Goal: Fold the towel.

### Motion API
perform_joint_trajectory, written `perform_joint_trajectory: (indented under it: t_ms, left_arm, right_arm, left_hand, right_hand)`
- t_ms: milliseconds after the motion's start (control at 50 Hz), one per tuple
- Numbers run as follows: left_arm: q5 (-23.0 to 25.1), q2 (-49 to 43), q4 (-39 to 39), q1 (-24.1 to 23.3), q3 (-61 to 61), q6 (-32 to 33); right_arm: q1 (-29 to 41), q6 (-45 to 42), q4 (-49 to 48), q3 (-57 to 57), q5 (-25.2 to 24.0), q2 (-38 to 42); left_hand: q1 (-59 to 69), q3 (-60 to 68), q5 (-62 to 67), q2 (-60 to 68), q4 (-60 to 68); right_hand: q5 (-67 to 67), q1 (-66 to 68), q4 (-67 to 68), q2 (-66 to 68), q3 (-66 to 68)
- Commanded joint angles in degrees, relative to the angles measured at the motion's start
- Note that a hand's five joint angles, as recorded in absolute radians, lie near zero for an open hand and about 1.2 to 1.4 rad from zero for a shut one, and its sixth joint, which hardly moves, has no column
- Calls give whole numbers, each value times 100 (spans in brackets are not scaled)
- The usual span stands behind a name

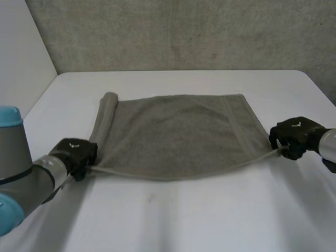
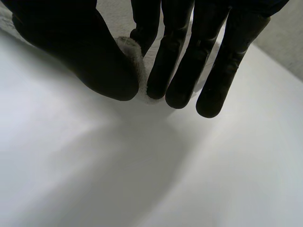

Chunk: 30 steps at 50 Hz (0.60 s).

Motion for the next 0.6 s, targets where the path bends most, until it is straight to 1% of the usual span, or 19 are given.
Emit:
perform_joint_trajectory:
  t_ms: [20,80,140,220,260,280,320,340,380,400,440,460,500,520,540,560,600]
  left_arm:
    - [-11,1028,-733,-59,-617,481]
    - [-2,1303,-849,-76,-724,597]
    - [15,1925,-954,-147,-943,894]
    - [33,2041,-866,-155,-996,1080]
    - [33,1858,-596,-173,-953,1185]
    - [33,1857,-594,-173,-953,1186]
    - [33,1498,-270,-208,-900,1203]
    - [33,1496,-269,-208,-900,1203]
    - [15,981,-6,-217,-760,1212]
    - [15,978,-5,-217,-759,1212]
    - [6,462,152,-234,-462,1229]
    - [6,459,153,-235,-460,1229]
    - [24,-74,197,-235,81,1378]
    - [24,-77,197,-235,85,1379]
    - [24,-381,206,-243,441,1501]
    - [24,-385,206,-243,445,1502]
    - [15,-953,215,-252,1284,1660]
  right_arm:
    - [-607,-1418,1801,46,80,-727]
    - [-687,-1623,1970,82,53,-790]
    - [-897,-1833,2129,231,1,-1044]
    - [-924,-1825,2006,337,-35,-1185]
    - [-915,-1711,1682,424,-78,-1185]
    - [-915,-1711,1680,425,-79,-1185]
    - [-872,-1361,1269,442,-96,-1089]
    - [-871,-1359,1267,442,-96,-1089]
    - [-749,-1027,813,364,-96,-730]
    - [-748,-1025,810,363,-96,-728]
    - [-495,-771,443,188,-35,-457]
    - [-493,-770,441,187,-35,-456]
    - [-266,-447,187,-110,18,-150]
    - [-265,-445,186,-112,18,-148]
    - [-169,-236,82,-286,44,52]
    - [-168,-234,81,-287,44,54]
    - [68,230,-190,-672,71,386]
  left_hand:
    - [1232,1030,1084,1022,1027]
    - [1232,1030,1084,1022,1027]
    - [1232,1030,1084,1022,1027]
    - [1232,1030,1084,1022,1027]
    - [1232,1030,1084,1022,1027]
    - [1232,1030,1084,1022,1027]
    - [1232,1030,1084,1022,1027]
    - [1232,1030,1084,1022,1027]
    - [1232,1030,1084,1022,1027]
    - [1232,1030,1084,1022,1027]
    - [1232,1030,1084,1022,1027]
    - [1232,1030,1084,1022,1027]
    - [1232,1030,1084,1022,1027]
    - [1232,1030,1084,1022,1027]
    - [1232,1030,1084,1022,1027]
    - [1232,1030,1084,1022,1027]
    - [1232,1030,1084,1022,1027]
  right_hand:
    - [1326,183,1172,1223,1213]
    - [1326,183,1172,1223,1213]
    - [1326,183,1172,1223,1213]
    - [1326,183,1172,1223,1213]
    - [1326,183,1172,1223,1213]
    - [1326,183,1172,1223,1213]
    - [1326,183,1172,1223,1213]
    - [1326,183,1172,1223,1213]
    - [1326,183,1172,1223,1213]
    - [1326,183,1172,1223,1213]
    - [1326,183,1172,1223,1213]
    - [1326,183,1172,1223,1213]
    - [1326,183,1172,1223,1213]
    - [1326,183,1172,1223,1213]
    - [1326,183,1172,1223,1213]
    - [1326,183,1172,1223,1213]
    - [1326,183,1172,1223,1213]
